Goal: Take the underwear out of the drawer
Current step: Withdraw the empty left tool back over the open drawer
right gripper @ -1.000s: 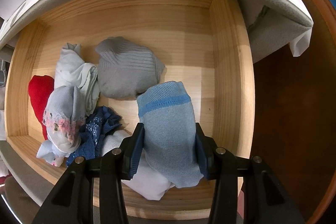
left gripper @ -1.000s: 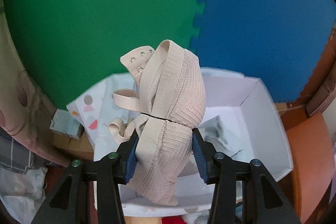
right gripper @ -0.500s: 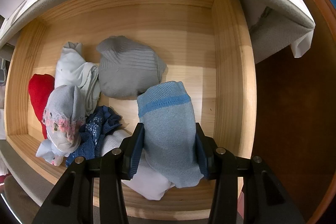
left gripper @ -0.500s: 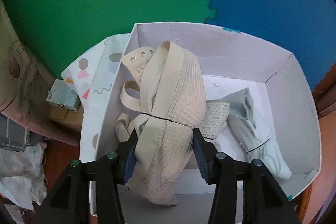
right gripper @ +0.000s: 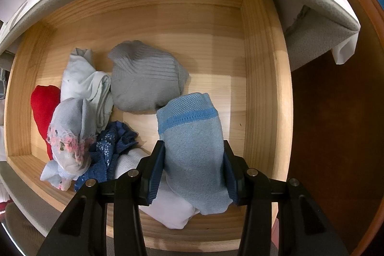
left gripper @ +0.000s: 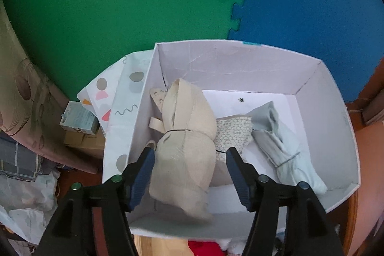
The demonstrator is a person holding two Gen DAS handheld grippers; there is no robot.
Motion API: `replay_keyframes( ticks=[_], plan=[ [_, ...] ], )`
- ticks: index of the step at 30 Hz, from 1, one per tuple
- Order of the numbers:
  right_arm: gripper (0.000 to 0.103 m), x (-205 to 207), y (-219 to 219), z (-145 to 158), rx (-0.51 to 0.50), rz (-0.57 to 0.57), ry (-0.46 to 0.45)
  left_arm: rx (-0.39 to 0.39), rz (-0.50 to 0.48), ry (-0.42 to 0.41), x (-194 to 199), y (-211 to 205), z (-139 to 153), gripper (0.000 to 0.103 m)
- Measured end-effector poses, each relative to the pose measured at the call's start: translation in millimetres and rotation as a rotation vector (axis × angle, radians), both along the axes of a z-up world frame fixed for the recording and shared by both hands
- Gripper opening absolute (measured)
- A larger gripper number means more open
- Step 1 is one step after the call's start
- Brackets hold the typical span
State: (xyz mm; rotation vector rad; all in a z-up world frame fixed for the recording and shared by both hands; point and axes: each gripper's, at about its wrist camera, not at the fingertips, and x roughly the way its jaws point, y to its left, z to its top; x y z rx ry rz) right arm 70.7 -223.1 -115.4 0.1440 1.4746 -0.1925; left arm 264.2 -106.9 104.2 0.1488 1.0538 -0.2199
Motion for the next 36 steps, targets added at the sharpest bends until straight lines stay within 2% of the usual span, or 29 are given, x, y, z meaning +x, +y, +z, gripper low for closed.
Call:
replay_keyframes(
  ticks=[9, 14, 19, 26, 33, 36],
  plan=[
    [0.043, 0, 5, 0, -0.010, -0.009, -0.005, -0.040, -0.028, -0.052, -45, 23, 39, 0.064],
    [0.043, -2, 7, 2, -0.014, -0.012, -0.011, -0.028, -0.028, -0.047, -79, 43, 37, 0.064],
    [0.042, -3, 11, 7, -0.040, -0.001, -0.021, 0.001, -0.003, -0.021, -118, 62, 9, 0.064],
    [0.042, -4, 10, 13, -0.024, -0.010, -0.051, 0.029, 0.102, 0.010, -167, 82, -61, 0.064],
    [0.041, -9, 0, 21, 0.008, -0.025, -0.080, 0.029, 0.179, 0.108, -188, 90, -128, 0.064],
    [0.041, -9, -4, 24, 0.024, -0.027, -0.081, 0.043, 0.189, 0.114, -193, 91, -143, 0.064]
  ],
)
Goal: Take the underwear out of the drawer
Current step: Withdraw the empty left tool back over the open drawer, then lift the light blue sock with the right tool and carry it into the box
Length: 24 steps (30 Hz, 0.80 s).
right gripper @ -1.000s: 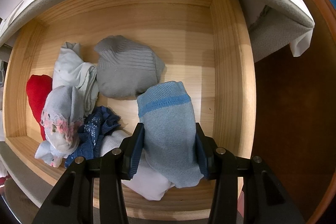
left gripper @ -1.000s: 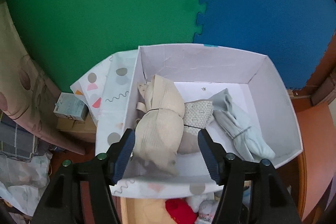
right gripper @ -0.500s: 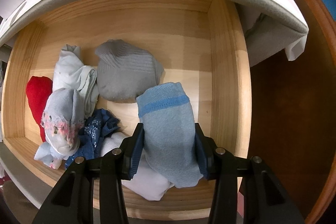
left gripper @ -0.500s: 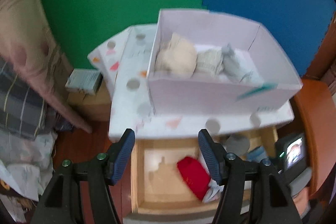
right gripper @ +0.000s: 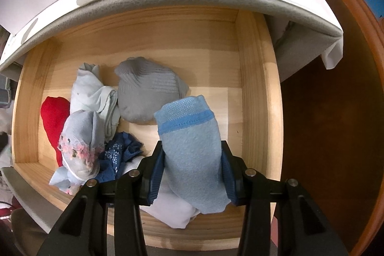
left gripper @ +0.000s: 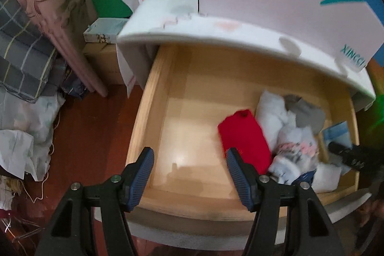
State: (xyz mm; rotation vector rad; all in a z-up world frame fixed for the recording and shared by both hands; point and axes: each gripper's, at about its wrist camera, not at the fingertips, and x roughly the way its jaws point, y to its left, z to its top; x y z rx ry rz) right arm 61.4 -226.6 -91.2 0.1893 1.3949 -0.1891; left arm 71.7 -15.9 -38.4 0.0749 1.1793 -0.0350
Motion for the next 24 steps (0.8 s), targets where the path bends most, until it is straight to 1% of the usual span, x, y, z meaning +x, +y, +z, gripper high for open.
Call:
replay_keyframes(
  ticks=[2, 5, 8, 10, 11, 15, 20, 24],
  plan=[
    [0.040, 3, -4, 2, 0.012, -0.002, -0.001, 0.017, 0.003, 0.012, -1, 0, -5, 0.064],
    [0.040, 8, -11, 6, 0.027, 0.003, 0.007, -0.008, 0.039, -0.026, -7, 5, -2, 0.064],
    [0.040, 13, -17, 14, 0.006, 0.017, 0.006, -0.019, 0.038, -0.026, -8, 5, -3, 0.064],
    [0.039, 16, -19, 23, 0.002, 0.021, -0.010, -0.011, 0.035, -0.022, -7, 3, -3, 0.064],
    [0.039, 21, -19, 28, -0.001, 0.024, -0.020, -0.016, 0.032, -0.024, -7, 3, -3, 0.064],
    [0.039, 23, -19, 49, -0.013, 0.046, -0.051, -0.028, 0.032, -0.038, -8, 5, -1, 0.064],
    [0.039, 20, -19, 72, -0.006, 0.076, -0.071, -0.046, 0.039, -0.027, -7, 9, -2, 0.064],
    [0.039, 12, -12, 100, 0.014, 0.104, -0.096, -0.068, 0.055, -0.017, -5, 15, -4, 0.064]
  ],
)
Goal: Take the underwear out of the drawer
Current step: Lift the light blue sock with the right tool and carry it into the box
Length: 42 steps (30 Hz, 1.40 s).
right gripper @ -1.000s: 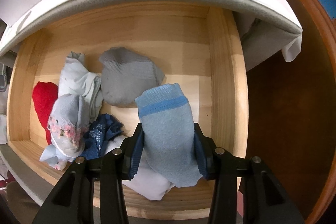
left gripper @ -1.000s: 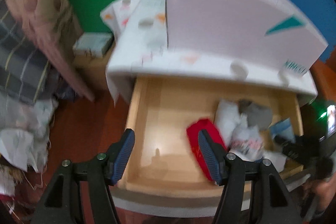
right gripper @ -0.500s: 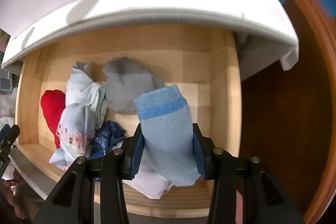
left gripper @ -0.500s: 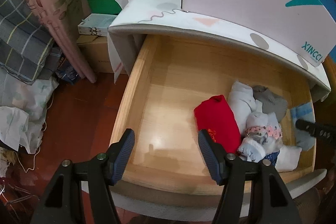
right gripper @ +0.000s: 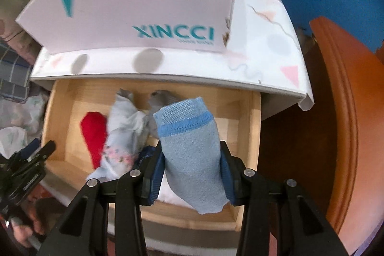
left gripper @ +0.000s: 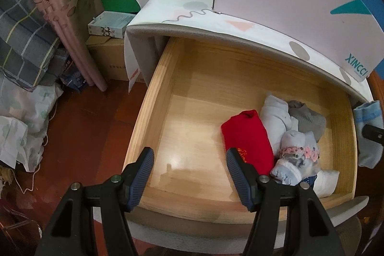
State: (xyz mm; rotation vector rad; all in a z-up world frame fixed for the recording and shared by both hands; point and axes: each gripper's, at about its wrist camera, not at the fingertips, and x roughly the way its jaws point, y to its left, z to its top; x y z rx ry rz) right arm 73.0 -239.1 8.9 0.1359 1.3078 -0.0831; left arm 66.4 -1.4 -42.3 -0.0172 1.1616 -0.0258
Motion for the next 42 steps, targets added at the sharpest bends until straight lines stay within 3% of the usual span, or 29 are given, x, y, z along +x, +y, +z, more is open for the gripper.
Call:
replay_keyframes(
  ticks=[9, 15, 19, 24, 30, 42],
  plan=[
    [0.039, 4, 17, 83, 0.029, 0.077, -0.103, -0.009, 0.004, 0.006, 0, 1, -2, 0.064],
    [0.039, 38, 21, 141, 0.022, 0.073, -0.215, -0.014, 0.003, 0.004, 0, 2, -1, 0.064],
    [0.040, 68, 18, 164, 0.022, 0.043, -0.278, -0.019, 0.001, -0.003, 0, 2, 1, 0.064],
    [0.040, 112, 17, 161, -0.014, 0.010, -0.269, -0.023, 0.001, -0.007, 0, 2, 0, 0.064],
    [0.040, 157, 10, 125, -0.038, -0.026, -0.162, -0.046, -0.019, -0.004, 1, 1, 0, 0.064],
    [0.044, 174, 4, 68, -0.041, -0.061, -0.041, -0.053, -0.022, -0.010, 0, 0, 0, 0.064]
  ],
)
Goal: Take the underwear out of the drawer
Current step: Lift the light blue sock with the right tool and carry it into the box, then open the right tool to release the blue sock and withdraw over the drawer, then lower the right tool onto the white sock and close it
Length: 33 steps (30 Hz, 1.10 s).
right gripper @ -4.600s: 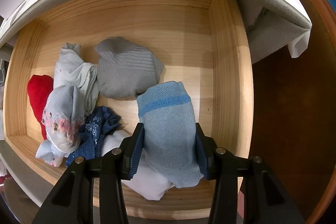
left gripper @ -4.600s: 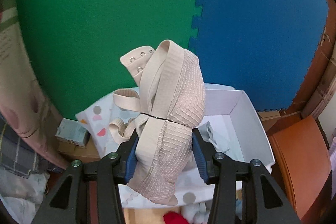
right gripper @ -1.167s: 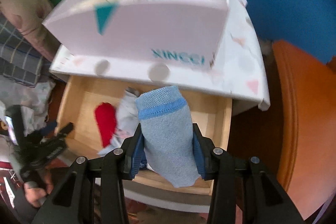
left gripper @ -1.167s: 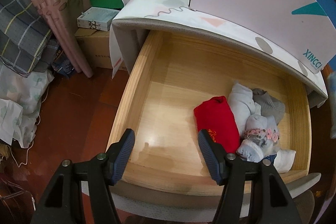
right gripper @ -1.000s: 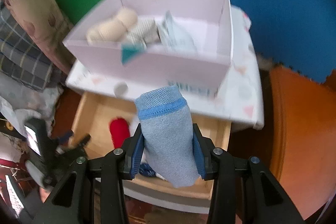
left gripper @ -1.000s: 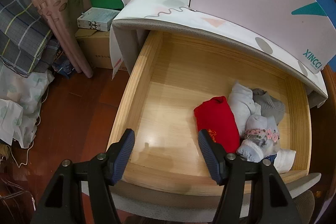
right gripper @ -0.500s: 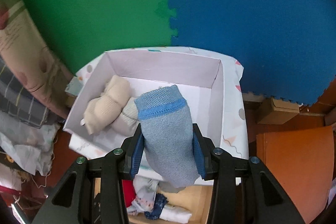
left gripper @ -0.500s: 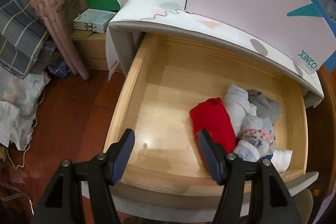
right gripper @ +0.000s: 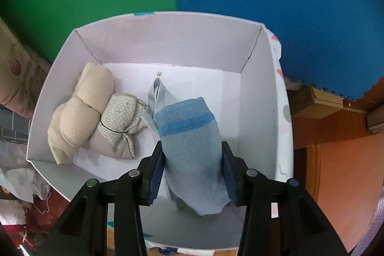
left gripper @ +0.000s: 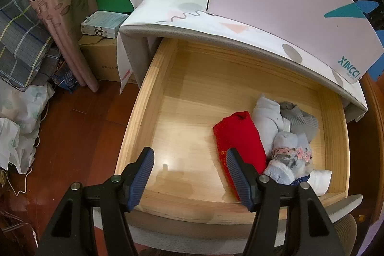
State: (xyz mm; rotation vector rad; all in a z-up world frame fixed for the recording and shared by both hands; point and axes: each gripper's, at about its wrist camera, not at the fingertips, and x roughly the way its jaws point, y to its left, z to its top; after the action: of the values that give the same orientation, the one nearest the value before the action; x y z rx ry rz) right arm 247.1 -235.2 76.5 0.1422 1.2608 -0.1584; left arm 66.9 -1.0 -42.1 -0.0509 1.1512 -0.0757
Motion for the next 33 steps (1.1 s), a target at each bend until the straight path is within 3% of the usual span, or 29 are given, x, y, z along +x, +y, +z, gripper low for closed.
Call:
replay_keyframes(
  ticks=[2, 6, 13, 19, 25, 33],
  plan=[
    [0.046, 0, 0, -4, 0.010, 0.007, 0.008, -0.001, -0.001, -0.001, 0, 0, 0, 0.064],
    [0.061, -4, 0, 6, 0.018, 0.013, -0.009, -0.002, -0.001, 0.002, 0, 0, -1, 0.064],
    [0.061, -42, 7, 49, 0.018, 0.133, -0.052, 0.002, 0.003, 0.021, 3, -1, -5, 0.064],
    [0.061, -107, 16, 56, 0.016, 0.301, 0.015, 0.013, 0.001, 0.031, 3, -3, -7, 0.064],
    [0.061, -155, 31, -2, -0.001, 0.426, 0.206, 0.014, 0.004, 0.041, 2, -1, -8, 0.064],
    [0.055, -172, 37, -105, -0.002, 0.451, 0.416, 0.012, 0.007, 0.039, 1, 1, -8, 0.064]
  ],
)
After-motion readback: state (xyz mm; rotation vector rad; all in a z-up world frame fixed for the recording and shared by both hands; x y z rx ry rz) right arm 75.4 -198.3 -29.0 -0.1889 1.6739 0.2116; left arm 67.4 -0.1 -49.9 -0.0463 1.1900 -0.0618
